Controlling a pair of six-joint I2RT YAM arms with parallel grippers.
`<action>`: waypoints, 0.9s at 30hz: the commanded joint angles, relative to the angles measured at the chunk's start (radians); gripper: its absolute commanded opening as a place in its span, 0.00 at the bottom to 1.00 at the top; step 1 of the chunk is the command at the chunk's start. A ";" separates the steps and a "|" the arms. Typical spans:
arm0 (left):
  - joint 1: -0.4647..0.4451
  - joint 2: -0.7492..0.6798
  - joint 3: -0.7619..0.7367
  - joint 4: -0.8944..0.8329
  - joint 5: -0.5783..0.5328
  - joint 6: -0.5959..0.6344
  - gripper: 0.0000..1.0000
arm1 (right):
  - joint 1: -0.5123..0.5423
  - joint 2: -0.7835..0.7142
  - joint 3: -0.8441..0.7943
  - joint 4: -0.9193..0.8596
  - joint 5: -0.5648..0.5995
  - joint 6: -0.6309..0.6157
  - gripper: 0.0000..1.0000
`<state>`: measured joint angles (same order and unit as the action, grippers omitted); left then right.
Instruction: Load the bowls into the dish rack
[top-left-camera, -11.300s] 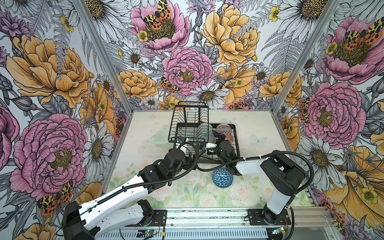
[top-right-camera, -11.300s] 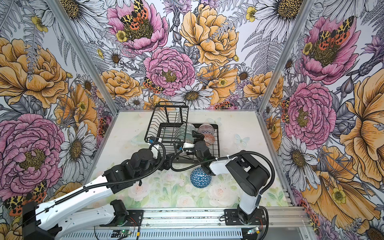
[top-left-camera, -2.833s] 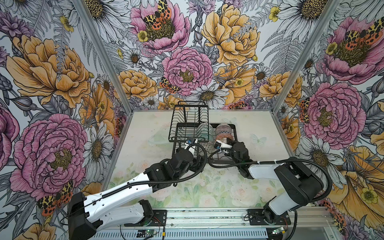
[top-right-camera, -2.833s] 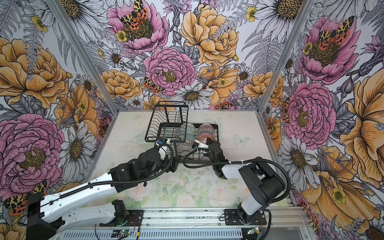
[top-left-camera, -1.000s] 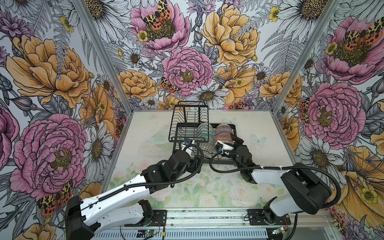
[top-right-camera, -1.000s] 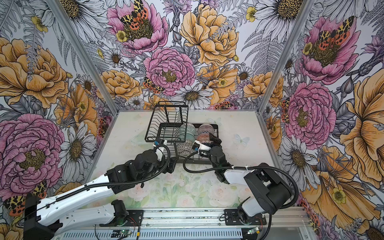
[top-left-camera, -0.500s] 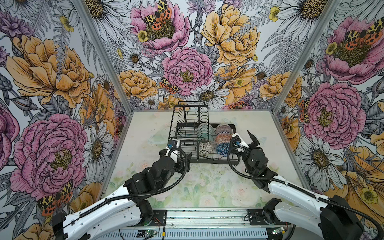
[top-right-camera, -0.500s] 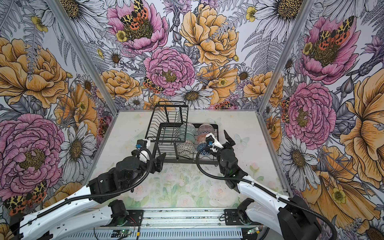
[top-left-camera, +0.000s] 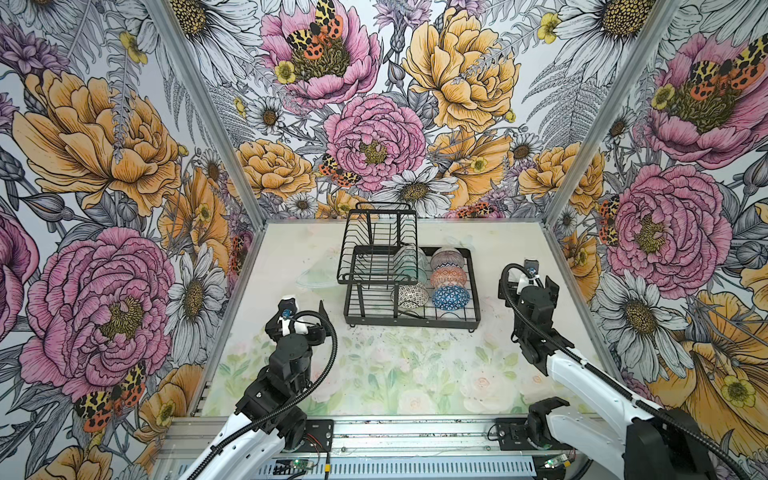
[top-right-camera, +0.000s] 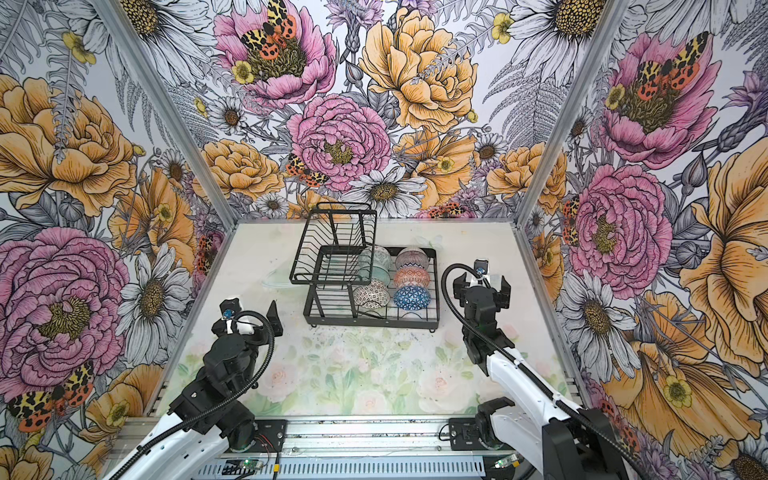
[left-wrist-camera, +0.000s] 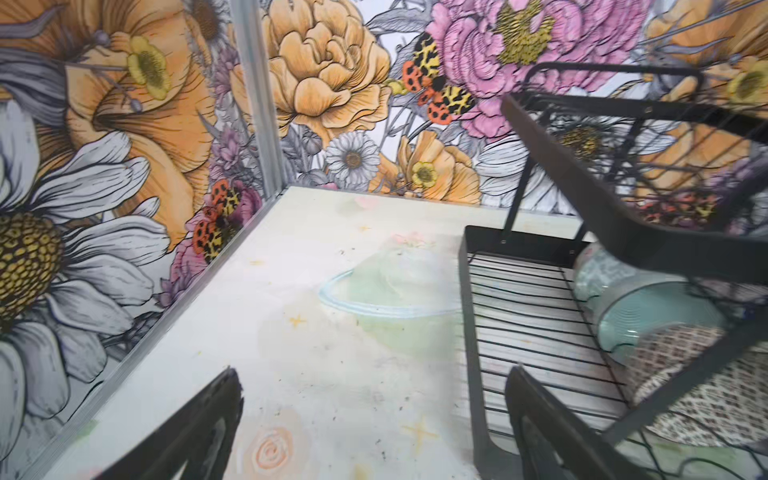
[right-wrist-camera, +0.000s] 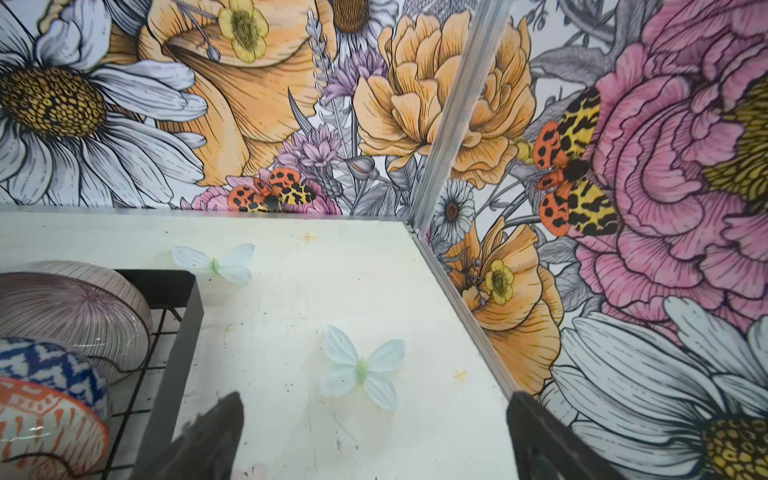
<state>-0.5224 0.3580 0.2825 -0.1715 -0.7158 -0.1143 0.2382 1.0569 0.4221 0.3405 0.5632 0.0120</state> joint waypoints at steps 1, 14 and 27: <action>0.143 0.041 -0.058 0.219 0.126 0.043 0.99 | -0.026 0.083 -0.029 0.078 -0.061 0.062 0.99; 0.424 0.668 -0.073 0.778 0.341 0.058 0.99 | -0.077 0.347 -0.045 0.445 -0.109 -0.013 1.00; 0.525 1.067 0.002 1.159 0.570 0.107 0.99 | -0.222 0.478 -0.044 0.555 -0.400 0.052 1.00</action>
<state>-0.0124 1.3506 0.3004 0.7914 -0.2180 -0.0414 0.0231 1.5288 0.3527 0.8829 0.2813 0.0372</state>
